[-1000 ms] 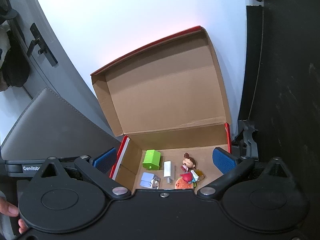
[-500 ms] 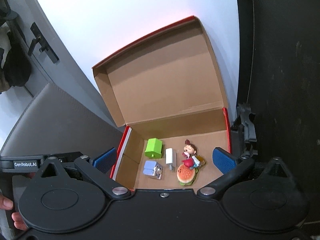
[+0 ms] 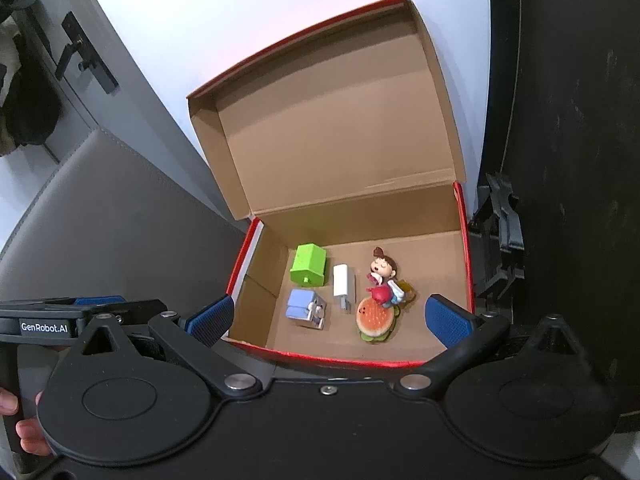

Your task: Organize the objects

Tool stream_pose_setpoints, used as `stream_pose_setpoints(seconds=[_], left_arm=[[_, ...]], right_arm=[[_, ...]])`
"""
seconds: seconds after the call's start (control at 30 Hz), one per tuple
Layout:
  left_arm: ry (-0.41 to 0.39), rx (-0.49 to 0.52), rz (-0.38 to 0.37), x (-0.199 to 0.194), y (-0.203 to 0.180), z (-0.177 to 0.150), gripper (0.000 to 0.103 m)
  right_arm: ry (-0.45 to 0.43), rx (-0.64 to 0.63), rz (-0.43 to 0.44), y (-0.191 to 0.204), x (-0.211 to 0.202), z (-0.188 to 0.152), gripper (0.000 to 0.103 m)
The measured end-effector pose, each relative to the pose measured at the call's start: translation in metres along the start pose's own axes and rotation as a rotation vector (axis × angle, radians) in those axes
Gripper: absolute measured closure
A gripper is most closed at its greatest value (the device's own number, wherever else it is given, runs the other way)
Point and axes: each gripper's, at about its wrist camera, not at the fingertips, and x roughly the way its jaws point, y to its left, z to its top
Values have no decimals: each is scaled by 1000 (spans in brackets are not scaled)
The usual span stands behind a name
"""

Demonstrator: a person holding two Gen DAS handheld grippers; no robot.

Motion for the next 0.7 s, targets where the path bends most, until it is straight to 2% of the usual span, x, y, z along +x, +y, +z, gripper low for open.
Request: stream_pose_setpoints(seconds=[0.7], left_arm=[[48, 16, -16, 22, 9, -10, 1]], right_arm=[[58, -17, -39, 5, 17, -6, 0]])
